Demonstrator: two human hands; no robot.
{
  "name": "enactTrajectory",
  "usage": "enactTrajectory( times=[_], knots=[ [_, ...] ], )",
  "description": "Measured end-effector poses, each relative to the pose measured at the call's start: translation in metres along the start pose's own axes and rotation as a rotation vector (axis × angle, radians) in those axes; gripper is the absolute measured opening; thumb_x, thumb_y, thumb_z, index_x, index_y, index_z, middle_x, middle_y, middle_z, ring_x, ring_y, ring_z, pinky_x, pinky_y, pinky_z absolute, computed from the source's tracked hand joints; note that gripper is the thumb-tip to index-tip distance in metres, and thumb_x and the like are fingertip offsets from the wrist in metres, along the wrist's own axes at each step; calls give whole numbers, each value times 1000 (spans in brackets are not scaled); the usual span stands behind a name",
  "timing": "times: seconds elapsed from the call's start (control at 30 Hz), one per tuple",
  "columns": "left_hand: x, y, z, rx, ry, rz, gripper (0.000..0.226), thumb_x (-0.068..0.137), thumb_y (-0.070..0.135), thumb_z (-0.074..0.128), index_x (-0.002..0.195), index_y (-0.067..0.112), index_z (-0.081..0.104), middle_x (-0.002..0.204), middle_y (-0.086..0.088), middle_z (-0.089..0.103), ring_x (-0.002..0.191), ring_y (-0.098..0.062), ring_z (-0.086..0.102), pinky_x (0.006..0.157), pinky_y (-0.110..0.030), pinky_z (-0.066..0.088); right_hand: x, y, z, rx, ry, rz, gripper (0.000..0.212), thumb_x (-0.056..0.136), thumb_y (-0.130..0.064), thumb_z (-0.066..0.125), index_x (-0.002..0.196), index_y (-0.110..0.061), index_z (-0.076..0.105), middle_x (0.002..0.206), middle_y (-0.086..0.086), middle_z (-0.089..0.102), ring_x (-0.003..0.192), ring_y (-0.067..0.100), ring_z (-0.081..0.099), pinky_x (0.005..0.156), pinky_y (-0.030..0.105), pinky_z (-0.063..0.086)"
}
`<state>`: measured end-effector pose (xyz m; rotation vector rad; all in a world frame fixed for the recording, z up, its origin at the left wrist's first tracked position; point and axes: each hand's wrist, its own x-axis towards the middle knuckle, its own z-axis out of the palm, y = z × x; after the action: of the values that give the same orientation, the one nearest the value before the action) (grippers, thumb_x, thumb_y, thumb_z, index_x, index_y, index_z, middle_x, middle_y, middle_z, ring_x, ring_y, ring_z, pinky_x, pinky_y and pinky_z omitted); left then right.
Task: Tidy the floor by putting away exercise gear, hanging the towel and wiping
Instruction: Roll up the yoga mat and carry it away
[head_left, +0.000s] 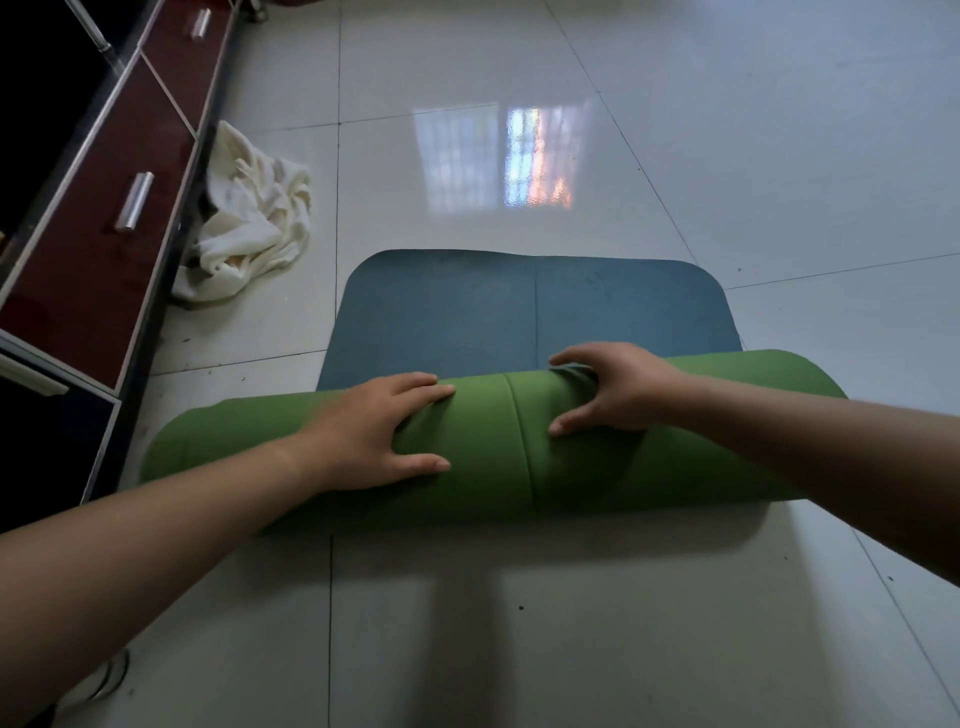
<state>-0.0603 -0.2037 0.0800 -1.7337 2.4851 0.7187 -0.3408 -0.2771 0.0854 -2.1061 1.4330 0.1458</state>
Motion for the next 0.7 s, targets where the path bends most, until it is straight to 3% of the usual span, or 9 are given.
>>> enactTrajectory(
  times=[0.1,0.2,0.27,0.37,0.5,0.63,0.7],
  knots=[
    [8,10,7,176,-88,-31,119,50,93,38,148,36,1,158,4,4,145,-17,7,116,-45,7,5,3,-4,-11,91,52,83,64,-66,69,134,-28,46,140,-5,47,128,19,42,104,36,37],
    [20,8,4,248,-147,-72,121,56,84,55,147,37,-9,158,4,-4,145,-17,0,116,-47,4,5,-6,-4,-166,98,-52,68,77,-65,56,131,-24,48,135,-1,49,121,21,47,97,38,42],
    [26,4,0,232,-141,-68,120,56,82,57,147,37,-6,158,4,2,145,-17,4,115,-47,8,1,-15,1,-232,94,-136,69,80,-65,53,134,-23,45,139,0,45,124,22,44,101,37,40],
    [34,0,-7,199,-144,-58,118,54,82,59,147,38,0,158,4,9,144,-16,11,116,-48,17,-11,-23,14,-337,74,-212,93,72,-73,53,144,-21,28,151,1,27,137,22,26,113,39,23],
    [46,1,-20,214,-129,-100,116,51,82,62,146,41,10,155,10,19,141,-16,23,110,-39,31,-11,-21,25,-442,42,-238,113,68,-72,61,150,-20,4,158,1,3,145,22,4,117,41,6],
    [48,1,-28,243,50,-101,91,63,76,59,142,39,31,147,12,36,133,-15,37,97,-33,41,8,-13,11,-343,101,-216,106,67,-71,62,149,-23,14,157,-1,15,143,18,14,116,37,12],
    [45,-3,-24,241,69,-99,87,68,73,56,143,39,27,150,8,33,134,-17,35,100,-34,39,14,-11,3,-280,159,-193,98,68,-70,62,146,-24,25,154,-2,26,140,18,23,114,35,17]
  ],
)
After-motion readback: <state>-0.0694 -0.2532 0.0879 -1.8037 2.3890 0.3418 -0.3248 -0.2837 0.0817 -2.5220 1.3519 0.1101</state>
